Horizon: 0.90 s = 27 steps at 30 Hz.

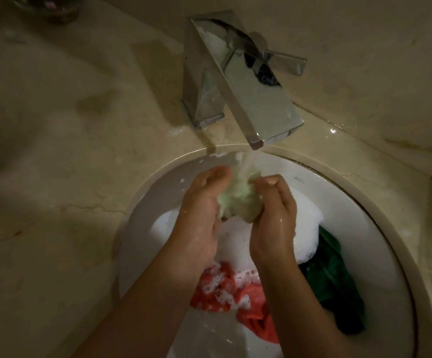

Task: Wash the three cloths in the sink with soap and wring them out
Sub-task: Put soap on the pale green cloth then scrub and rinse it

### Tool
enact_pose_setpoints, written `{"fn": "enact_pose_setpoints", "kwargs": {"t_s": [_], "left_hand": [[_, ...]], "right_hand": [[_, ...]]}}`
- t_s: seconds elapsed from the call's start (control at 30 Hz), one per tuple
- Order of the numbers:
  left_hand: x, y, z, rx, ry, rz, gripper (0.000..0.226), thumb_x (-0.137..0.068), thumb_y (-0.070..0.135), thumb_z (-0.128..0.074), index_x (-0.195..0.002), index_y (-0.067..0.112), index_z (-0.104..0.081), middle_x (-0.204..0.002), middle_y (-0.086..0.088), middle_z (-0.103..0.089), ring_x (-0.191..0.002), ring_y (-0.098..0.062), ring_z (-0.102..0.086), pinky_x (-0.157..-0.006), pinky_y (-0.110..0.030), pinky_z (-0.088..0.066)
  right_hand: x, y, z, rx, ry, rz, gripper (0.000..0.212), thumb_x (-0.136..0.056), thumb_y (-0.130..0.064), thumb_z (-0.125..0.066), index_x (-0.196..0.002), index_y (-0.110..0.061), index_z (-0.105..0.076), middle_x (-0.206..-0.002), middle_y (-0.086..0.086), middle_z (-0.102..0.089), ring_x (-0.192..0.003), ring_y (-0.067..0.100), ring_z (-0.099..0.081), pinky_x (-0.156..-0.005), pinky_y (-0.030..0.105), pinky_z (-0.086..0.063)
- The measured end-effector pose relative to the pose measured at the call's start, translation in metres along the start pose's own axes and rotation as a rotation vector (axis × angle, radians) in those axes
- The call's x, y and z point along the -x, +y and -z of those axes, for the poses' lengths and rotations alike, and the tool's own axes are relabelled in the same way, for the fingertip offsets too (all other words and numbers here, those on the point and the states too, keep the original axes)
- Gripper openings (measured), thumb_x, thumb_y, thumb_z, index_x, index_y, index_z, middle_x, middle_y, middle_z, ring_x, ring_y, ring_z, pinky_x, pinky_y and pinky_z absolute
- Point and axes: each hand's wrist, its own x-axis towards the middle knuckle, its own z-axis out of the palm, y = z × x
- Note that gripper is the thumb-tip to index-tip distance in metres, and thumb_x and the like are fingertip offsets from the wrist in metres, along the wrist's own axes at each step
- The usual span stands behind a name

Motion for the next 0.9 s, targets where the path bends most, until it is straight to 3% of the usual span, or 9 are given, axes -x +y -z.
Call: {"fn": "enact_pose_setpoints", "kwargs": {"t_s": [0.1, 0.2, 0.27, 0.4, 0.5, 0.63, 0.7, 0.8, 0.9], "left_hand": [[0.001, 0.000, 0.004, 0.004, -0.041, -0.066, 0.056, -0.073, 0.014, -0.073, -0.127, 0.011, -0.058, -0.115, -0.014, -0.069, -0.102, -0.029, -0.068, -0.086, -0.041, -0.055], [0.001, -0.004, 0.005, -0.044, -0.105, -0.188, 0.080, -0.059, -0.011, -0.068, -0.134, 0.013, -0.052, -0.124, -0.016, -0.064, -0.112, -0.030, -0.064, -0.091, -0.042, -0.053], [0.000, -0.005, 0.006, -0.084, -0.117, -0.267, 0.088, -0.051, -0.010, -0.055, -0.136, 0.016, -0.050, -0.128, -0.011, -0.062, -0.116, -0.027, -0.062, -0.094, -0.045, -0.052], [0.002, -0.005, 0.011, 0.002, -0.137, -0.314, 0.087, -0.048, -0.011, -0.050, -0.127, 0.023, -0.055, -0.128, -0.001, -0.061, -0.113, -0.017, -0.062, -0.077, -0.027, -0.054], [0.002, -0.011, 0.011, 0.034, -0.019, -0.274, 0.065, -0.061, -0.005, -0.065, -0.122, 0.016, -0.060, -0.118, -0.008, -0.066, -0.104, -0.021, -0.067, -0.074, -0.027, -0.055], [0.002, -0.018, 0.012, -0.020, 0.133, -0.066, 0.021, -0.095, 0.018, -0.059, -0.114, 0.011, -0.064, -0.108, -0.012, -0.071, -0.097, -0.025, -0.070, -0.074, -0.034, -0.057], [0.003, -0.019, 0.011, 0.065, 0.103, 0.044, 0.031, -0.098, 0.029, -0.052, -0.119, 0.009, -0.063, -0.112, -0.013, -0.070, -0.100, -0.028, -0.069, -0.080, -0.038, -0.055], [0.006, -0.009, 0.006, 0.320, 0.020, 0.152, 0.049, -0.096, 0.047, -0.048, -0.119, 0.007, -0.066, -0.109, -0.013, -0.072, -0.102, -0.030, -0.069, -0.087, -0.041, -0.054], [0.010, 0.002, -0.001, 0.372, -0.018, 0.118, 0.047, -0.088, 0.052, -0.055, -0.101, 0.011, -0.071, -0.104, -0.015, -0.072, -0.100, -0.034, -0.069, -0.089, -0.045, -0.053]], "right_hand": [[0.002, 0.002, 0.006, -0.150, -0.070, -0.023, 0.018, -0.079, -0.016, -0.059, -0.065, -0.023, -0.068, -0.071, 0.002, -0.064, -0.070, 0.014, -0.060, -0.065, 0.025, -0.048], [0.000, 0.004, 0.006, -0.058, -0.053, -0.140, 0.022, -0.088, -0.032, -0.064, -0.111, -0.032, -0.064, -0.113, 0.005, -0.067, -0.099, 0.019, -0.067, -0.080, 0.033, -0.054], [0.001, 0.003, 0.005, 0.111, -0.109, -0.248, 0.033, -0.090, -0.031, -0.064, -0.123, -0.031, -0.059, -0.113, 0.003, -0.069, -0.100, 0.020, -0.069, -0.079, 0.035, -0.056], [-0.001, -0.005, 0.007, 0.044, 0.053, -0.226, 0.042, -0.087, 0.010, -0.045, -0.110, -0.020, -0.062, -0.103, 0.009, -0.070, -0.096, 0.026, -0.067, -0.071, 0.036, -0.056], [-0.003, -0.009, 0.007, -0.171, 0.175, -0.176, 0.043, -0.084, 0.016, -0.035, -0.100, -0.014, -0.061, -0.092, 0.007, -0.067, -0.088, 0.022, -0.065, -0.070, 0.031, -0.056], [0.001, -0.014, 0.010, -0.572, 0.108, -0.225, 0.027, -0.064, 0.004, -0.042, -0.080, -0.009, -0.060, -0.083, 0.009, -0.065, -0.082, 0.029, -0.064, -0.074, 0.036, -0.052], [0.008, -0.020, 0.012, -0.714, 0.051, -0.272, 0.018, -0.056, -0.007, -0.053, -0.070, -0.011, -0.064, -0.078, 0.008, -0.067, -0.075, 0.026, -0.067, -0.069, 0.033, -0.054], [0.022, -0.037, 0.005, -0.757, -0.002, -0.269, 0.022, -0.080, -0.025, -0.054, -0.062, -0.014, -0.061, -0.069, 0.006, -0.064, -0.068, 0.022, -0.066, -0.066, 0.030, -0.056], [0.024, -0.038, -0.001, -0.465, 0.033, -0.177, 0.019, -0.079, -0.020, -0.056, -0.065, -0.015, -0.068, -0.073, 0.004, -0.067, -0.072, 0.016, -0.067, -0.076, 0.033, -0.055]]}}
